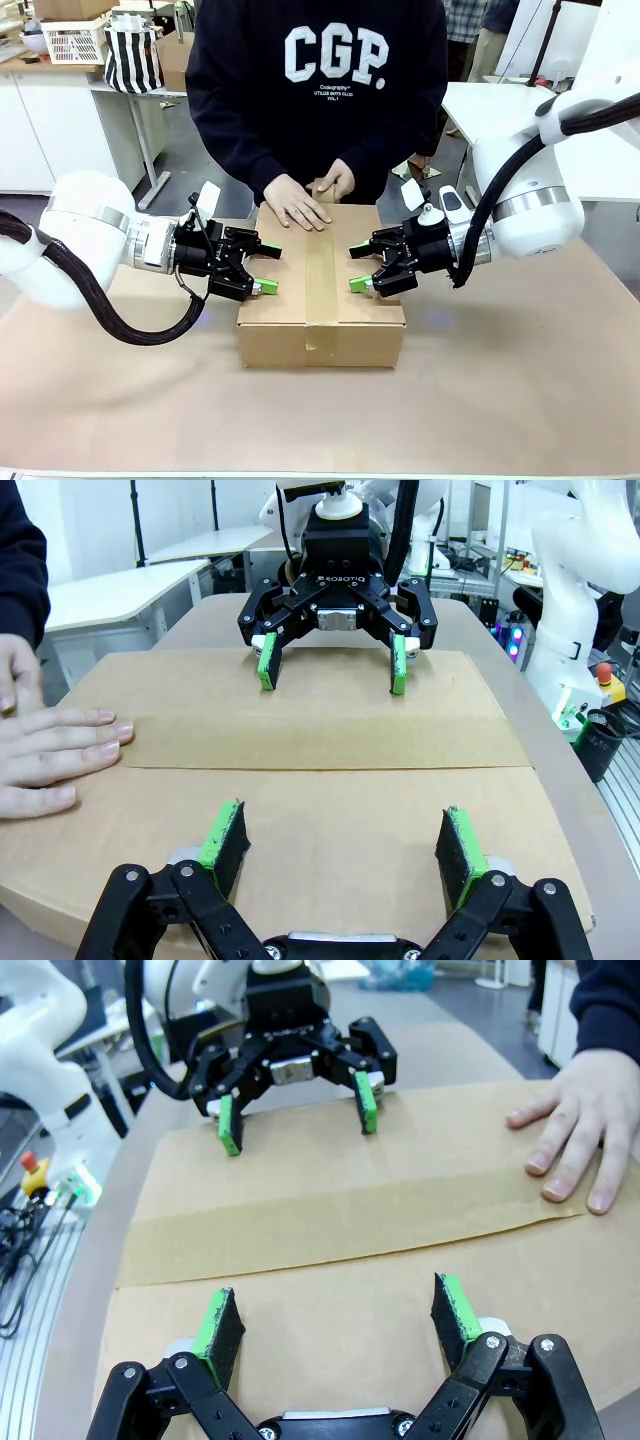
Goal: Pack the gift set into the box.
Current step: Press and hold the closed box until the human finishes sealing it.
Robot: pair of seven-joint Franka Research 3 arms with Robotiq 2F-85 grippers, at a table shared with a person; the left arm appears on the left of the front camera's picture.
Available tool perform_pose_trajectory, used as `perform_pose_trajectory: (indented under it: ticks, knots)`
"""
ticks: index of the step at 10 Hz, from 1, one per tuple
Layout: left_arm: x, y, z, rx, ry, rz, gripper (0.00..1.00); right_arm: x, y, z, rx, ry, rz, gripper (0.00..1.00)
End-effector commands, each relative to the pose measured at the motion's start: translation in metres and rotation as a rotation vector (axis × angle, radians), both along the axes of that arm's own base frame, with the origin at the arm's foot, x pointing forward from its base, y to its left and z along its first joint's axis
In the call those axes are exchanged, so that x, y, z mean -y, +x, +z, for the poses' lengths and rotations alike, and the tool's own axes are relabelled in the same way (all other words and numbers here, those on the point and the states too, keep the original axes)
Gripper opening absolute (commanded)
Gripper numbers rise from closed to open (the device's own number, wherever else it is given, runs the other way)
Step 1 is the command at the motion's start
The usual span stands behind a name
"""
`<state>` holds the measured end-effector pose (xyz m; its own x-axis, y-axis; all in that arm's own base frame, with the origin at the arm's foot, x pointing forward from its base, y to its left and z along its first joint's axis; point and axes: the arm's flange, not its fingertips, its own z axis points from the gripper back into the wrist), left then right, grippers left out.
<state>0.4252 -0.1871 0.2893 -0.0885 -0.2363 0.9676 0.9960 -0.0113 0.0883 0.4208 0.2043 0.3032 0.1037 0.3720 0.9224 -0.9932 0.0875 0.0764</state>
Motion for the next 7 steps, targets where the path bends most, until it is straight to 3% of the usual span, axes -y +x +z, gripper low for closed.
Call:
perform_pose_trajectory:
  ticks: [1, 7]
  knots:
    - [-0.0018, -0.0006, -0.0016, 0.009, 0.003, -0.010, 1.00, -0.0004, -0.0029, -0.0015, 0.003, -0.012, -0.008, 1.00]
    - [-0.0018, -0.0006, -0.0016, 0.009, 0.003, -0.010, 1.00, -0.0004, -0.0029, -0.0015, 0.003, -0.012, -0.008, 1.00]
